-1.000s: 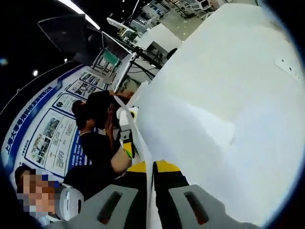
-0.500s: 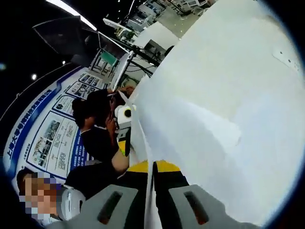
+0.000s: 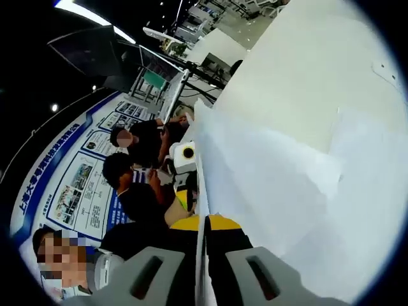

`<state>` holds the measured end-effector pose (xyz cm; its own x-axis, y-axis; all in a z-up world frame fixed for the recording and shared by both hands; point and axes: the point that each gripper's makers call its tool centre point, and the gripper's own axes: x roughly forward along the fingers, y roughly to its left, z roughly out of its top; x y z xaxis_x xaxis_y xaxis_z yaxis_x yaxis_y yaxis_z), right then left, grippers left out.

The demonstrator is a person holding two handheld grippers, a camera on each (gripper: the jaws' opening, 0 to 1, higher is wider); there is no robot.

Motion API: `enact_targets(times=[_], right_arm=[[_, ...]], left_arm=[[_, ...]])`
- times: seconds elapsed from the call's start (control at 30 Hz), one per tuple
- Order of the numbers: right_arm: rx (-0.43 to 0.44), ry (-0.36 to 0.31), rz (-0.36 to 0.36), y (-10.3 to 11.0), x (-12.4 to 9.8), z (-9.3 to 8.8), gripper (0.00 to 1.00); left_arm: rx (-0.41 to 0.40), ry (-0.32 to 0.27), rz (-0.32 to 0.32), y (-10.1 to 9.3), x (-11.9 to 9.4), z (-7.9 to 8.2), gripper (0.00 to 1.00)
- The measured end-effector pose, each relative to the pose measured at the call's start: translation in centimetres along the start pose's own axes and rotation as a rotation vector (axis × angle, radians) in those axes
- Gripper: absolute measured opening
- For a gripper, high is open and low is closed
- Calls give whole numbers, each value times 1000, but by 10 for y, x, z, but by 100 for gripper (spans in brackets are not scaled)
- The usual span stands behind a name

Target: Organize the stack of printing papers by aligning and flattening the scattered papers on the table

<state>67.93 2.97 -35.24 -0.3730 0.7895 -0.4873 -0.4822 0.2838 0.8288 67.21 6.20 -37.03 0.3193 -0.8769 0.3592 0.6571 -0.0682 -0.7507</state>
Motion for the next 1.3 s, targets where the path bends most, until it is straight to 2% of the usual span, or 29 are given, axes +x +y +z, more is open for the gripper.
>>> enact_targets(times=[0.4,0.67,1.07,1.3], right_arm=[[-26,20,-15,-2,12,2,0],[-36,-13,-5,1,15,12,0],[-96,-31,-45,-1,20,25,0],[-113,-9,-73,-4,22,23,0]], left_arm=[[0,1,0,-1,0,0,28],[4,4,3,0,0,-1,27],[26,40,16,2,0,-7,26],[31,42,19,4,-2,-6,23]])
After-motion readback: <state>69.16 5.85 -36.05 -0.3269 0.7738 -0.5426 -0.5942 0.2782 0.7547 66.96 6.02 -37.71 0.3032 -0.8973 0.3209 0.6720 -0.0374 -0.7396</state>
